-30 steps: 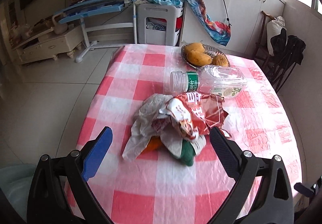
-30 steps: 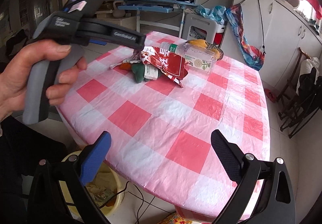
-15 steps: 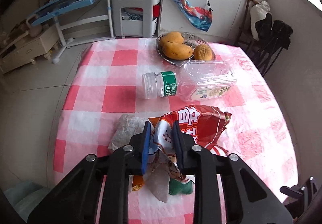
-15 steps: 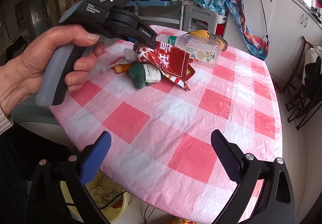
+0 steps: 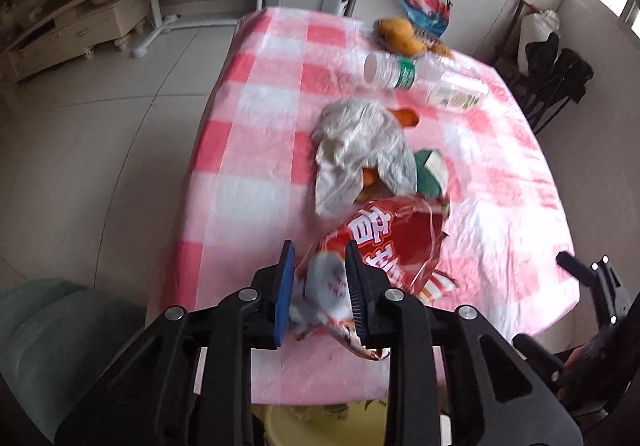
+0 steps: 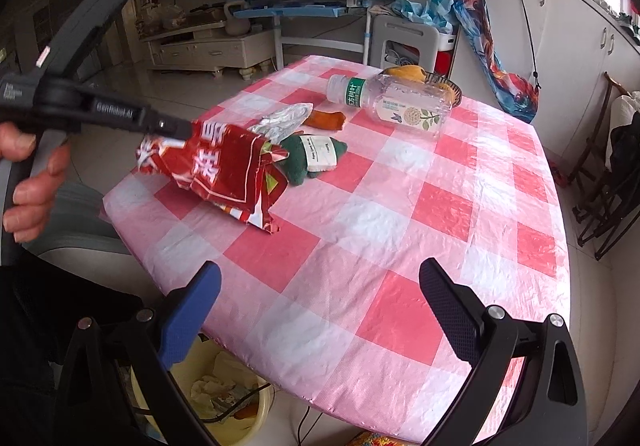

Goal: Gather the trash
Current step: 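Move the left gripper to the red snack bag and grasp it, then lift the red snack bag with the left gripper while the right gripper grasps the green plush toy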

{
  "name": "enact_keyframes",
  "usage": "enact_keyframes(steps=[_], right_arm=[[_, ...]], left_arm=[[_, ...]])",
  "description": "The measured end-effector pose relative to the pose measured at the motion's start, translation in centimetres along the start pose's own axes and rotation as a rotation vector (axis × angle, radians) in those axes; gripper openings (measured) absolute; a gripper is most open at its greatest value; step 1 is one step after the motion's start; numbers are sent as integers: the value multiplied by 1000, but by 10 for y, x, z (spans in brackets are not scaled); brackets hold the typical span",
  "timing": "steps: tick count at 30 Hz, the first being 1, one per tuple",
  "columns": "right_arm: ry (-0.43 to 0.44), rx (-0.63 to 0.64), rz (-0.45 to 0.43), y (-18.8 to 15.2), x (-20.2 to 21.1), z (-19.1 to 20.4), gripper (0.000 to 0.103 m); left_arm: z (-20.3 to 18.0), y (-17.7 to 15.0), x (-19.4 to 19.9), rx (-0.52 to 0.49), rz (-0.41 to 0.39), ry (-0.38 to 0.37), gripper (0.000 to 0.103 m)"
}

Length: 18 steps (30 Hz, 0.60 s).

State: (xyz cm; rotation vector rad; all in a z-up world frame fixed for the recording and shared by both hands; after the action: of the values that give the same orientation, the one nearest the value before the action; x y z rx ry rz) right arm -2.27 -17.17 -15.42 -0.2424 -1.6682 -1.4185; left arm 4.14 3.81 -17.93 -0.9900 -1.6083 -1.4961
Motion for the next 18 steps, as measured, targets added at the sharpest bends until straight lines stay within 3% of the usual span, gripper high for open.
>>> enact_keyframes(steps=[4,8,9,10,12,14,18], right_arm=[[-9,-9,1,0,-1,-3,95],[-3,-47,-4,3,-2,-11,95],[-2,-56,-9,6,-1,-12,95],[1,-64,-14,9,-1,-14,95],[9,-73,-23,18,-3,-15,95],[10,-61,-27,26,-7,-14,95],[11,-16,-16,40,-25,-8,95]], left_arm=[[-3,0,-4,-57,-16,71,67],[-19,-1,-13,-167,-4,125,71],[-24,-4,-18,-195,8,132,67],[-29,-5,-19,-213,15,123,47],[-33,-3,-14,-211,5,89,29],[-31,2,-4,-170,-8,34,1],[-12,18,17,-62,-76,-18,1]])
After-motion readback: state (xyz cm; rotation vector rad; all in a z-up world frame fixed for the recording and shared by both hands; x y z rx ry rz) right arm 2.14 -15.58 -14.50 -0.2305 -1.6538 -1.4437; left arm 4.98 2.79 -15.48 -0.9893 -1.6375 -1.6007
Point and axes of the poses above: each gripper's, at about its wrist camera, not at the fingertips, and x roughly against the way its jaws point, z to its left, y to its top, the point moved 9 cm from there along -x, roughly the way its jaws point, and after that the axes turned 6 degrees about y, right-handed, at the moved point
